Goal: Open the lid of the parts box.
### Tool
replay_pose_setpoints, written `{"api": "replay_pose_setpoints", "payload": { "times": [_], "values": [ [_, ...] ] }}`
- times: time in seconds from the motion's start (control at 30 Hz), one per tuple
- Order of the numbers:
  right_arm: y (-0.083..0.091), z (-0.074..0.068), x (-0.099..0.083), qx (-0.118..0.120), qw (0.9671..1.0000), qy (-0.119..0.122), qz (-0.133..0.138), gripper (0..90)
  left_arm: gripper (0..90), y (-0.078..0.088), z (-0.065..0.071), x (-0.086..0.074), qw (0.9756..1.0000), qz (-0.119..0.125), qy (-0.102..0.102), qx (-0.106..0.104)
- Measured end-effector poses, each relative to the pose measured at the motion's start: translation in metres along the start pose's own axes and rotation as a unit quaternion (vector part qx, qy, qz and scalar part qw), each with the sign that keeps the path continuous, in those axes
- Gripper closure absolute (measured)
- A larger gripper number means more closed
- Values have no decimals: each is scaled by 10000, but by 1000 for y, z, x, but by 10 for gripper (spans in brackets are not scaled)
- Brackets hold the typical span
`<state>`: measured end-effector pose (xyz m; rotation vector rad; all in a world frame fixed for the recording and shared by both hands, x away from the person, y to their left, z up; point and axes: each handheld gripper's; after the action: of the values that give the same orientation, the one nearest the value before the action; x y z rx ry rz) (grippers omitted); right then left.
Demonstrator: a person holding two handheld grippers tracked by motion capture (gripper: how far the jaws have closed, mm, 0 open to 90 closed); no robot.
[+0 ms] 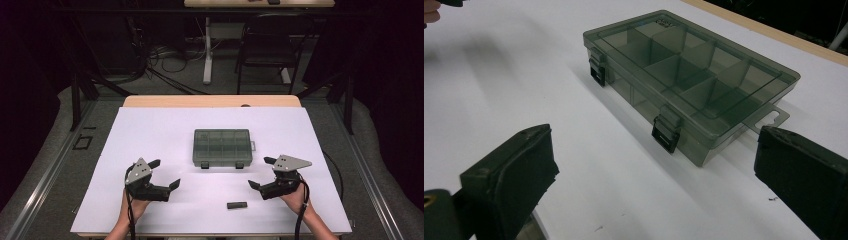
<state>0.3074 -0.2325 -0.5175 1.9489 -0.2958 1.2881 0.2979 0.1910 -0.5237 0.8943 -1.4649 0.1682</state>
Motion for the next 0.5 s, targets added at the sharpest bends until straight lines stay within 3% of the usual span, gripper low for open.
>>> {"api": "replay_pose_setpoints", "payload": {
  "times": [0.5],
  "values": [
    [-18,15,22,17,9997,-93,-216,26,0,-30,-9,23,9998,-179,0,-88]
  ]
}}
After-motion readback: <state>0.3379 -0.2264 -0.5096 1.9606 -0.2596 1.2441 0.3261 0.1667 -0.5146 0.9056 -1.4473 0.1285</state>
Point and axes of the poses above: each handheld gripper's, and its own axes: y roughly backward along the jaws, x roughly out of its top, z roughly to its right, and after that the axes turned 14 degrees about -y, right-handed
